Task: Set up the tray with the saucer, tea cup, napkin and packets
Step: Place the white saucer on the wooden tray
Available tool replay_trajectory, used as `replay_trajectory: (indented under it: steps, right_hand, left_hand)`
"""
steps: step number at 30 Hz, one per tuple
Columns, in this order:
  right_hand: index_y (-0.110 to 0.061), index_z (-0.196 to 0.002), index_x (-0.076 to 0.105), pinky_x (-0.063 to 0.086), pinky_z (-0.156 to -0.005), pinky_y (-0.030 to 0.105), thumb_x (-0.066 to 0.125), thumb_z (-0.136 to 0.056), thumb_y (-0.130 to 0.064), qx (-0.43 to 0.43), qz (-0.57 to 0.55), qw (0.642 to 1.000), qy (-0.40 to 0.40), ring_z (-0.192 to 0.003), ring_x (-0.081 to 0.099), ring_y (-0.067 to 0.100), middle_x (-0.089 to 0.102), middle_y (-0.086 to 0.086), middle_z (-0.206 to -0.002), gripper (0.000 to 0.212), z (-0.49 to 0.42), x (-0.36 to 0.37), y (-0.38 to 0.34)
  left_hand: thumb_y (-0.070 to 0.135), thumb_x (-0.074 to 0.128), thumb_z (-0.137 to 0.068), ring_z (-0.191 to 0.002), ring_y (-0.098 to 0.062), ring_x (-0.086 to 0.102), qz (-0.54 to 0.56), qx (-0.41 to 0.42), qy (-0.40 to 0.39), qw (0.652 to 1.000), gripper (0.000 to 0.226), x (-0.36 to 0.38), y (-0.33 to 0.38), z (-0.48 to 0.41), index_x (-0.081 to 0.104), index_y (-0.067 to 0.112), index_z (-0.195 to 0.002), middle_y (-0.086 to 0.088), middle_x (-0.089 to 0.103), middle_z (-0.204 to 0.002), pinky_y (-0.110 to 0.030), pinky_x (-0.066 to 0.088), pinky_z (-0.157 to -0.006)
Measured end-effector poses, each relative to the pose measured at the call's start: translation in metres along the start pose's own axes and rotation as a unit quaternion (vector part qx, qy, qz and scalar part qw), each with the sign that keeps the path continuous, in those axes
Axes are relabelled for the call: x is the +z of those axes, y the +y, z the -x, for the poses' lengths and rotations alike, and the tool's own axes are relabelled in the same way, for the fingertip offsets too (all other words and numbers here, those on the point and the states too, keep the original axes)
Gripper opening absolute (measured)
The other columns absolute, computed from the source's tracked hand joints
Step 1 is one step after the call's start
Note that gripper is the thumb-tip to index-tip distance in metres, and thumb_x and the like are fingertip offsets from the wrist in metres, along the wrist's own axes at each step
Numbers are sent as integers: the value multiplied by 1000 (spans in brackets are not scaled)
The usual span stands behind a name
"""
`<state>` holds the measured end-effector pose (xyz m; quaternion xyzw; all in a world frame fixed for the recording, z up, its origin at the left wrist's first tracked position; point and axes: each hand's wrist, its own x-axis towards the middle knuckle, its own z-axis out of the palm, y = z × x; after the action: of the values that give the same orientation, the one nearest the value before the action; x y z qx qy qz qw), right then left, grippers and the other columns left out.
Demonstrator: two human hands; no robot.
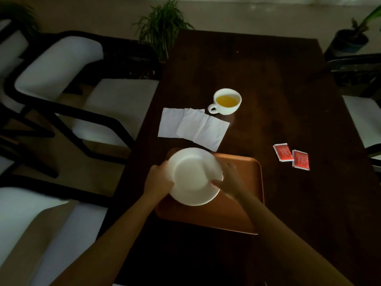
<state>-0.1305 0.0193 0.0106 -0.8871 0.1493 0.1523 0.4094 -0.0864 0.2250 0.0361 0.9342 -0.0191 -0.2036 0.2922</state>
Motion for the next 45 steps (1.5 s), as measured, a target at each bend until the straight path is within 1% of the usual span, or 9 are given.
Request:
replay_trajectory:
  steps: [6, 15, 26, 30, 32, 35, 37, 40, 45]
  right_hand:
    - [-22, -142, 23, 41, -100, 46, 68, -78, -19, 34, 6, 999, 10, -128, 39, 34, 27, 14, -147, 78, 10, 17, 1]
    - [-23, -141, 24, 44, -96, 45, 68, -78, -17, 54, 17, 998, 22, -124, 42, 34, 31, 14, -143, 77, 13, 23, 7]
    - [-21, -137, 29, 43, -95, 42, 68, -78, -21, 32, 28, 999, 22, -125, 41, 29, 36, 11, -141, 71, 18, 29, 11]
    - [-22, -136, 31, 41, -100, 47, 66, -79, -25, 21, 51, 998, 26, -127, 38, 29, 37, 9, -141, 67, 17, 29, 14]
    - [-20, -134, 35, 43, -100, 48, 66, -80, -26, 23, 41, 998, 39, -124, 42, 29, 37, 11, -139, 63, 14, 27, 14]
    - [-13, -130, 40, 48, -95, 45, 66, -80, -25, 21, 19, 997, 65, -116, 49, 30, 40, 15, -135, 58, 0, 15, 12]
    - [-10, -130, 41, 49, -90, 39, 67, -80, -23, 6, 4, 996, 90, -110, 53, 29, 44, 18, -132, 58, -17, -3, 10]
    - [-11, -133, 40, 47, -87, 34, 69, -78, -24, 3, -40, 991, 129, -105, 53, 22, 47, 15, -131, 64, -53, -40, 8]
    - [-10, -136, 33, 45, -99, 42, 74, -73, -29, 24, -96, 983, 154, -118, 50, 27, 43, 17, -138, 78, -121, -93, 11]
  left_hand:
    - [11, 60, -78, -107, -32, 51, 7, -17, -4, 1000, 52, 10, -14, 7, 43, 15, -127, -19, 46, -123, -41, 45, -92]
    - [13, 59, -76, -103, -30, 50, 0, -18, -7, 1000, 52, 21, -23, 5, 42, 18, -125, -15, 46, -119, -36, 45, -82]
    - [19, 59, -78, -102, -28, 49, -41, -13, -12, 999, 50, 22, -29, 6, 39, 20, -124, -15, 43, -121, -33, 41, -80]
    - [19, 59, -78, -93, -18, 47, -6, -49, 5, 999, 35, 22, -27, 8, 41, 19, -108, -9, 39, -119, -27, 44, -73]
    - [21, 60, -78, -100, -23, 46, -32, -50, 13, 998, 32, 20, -24, 8, 40, 18, -103, -9, 38, -118, -35, 49, -79]
    - [32, 60, -81, -118, -29, 38, -126, 2, 17, 992, 62, 15, -20, -2, 31, 17, -133, -14, 36, -129, -39, 44, -88]
    - [36, 61, -81, -126, -31, 32, -102, 23, 22, 994, 74, 9, -11, -17, 21, 17, -141, -16, 35, -136, -40, 41, -95]
    - [36, 64, -80, -135, -33, 24, -28, 56, 30, 998, 80, -1, 15, -54, 18, 16, -143, -16, 29, -145, -43, 31, -107]
    - [28, 71, -76, -140, -29, 17, 62, 124, 50, 989, 86, -2, 68, -130, 18, 15, -143, -14, 23, -150, -41, 24, -111]
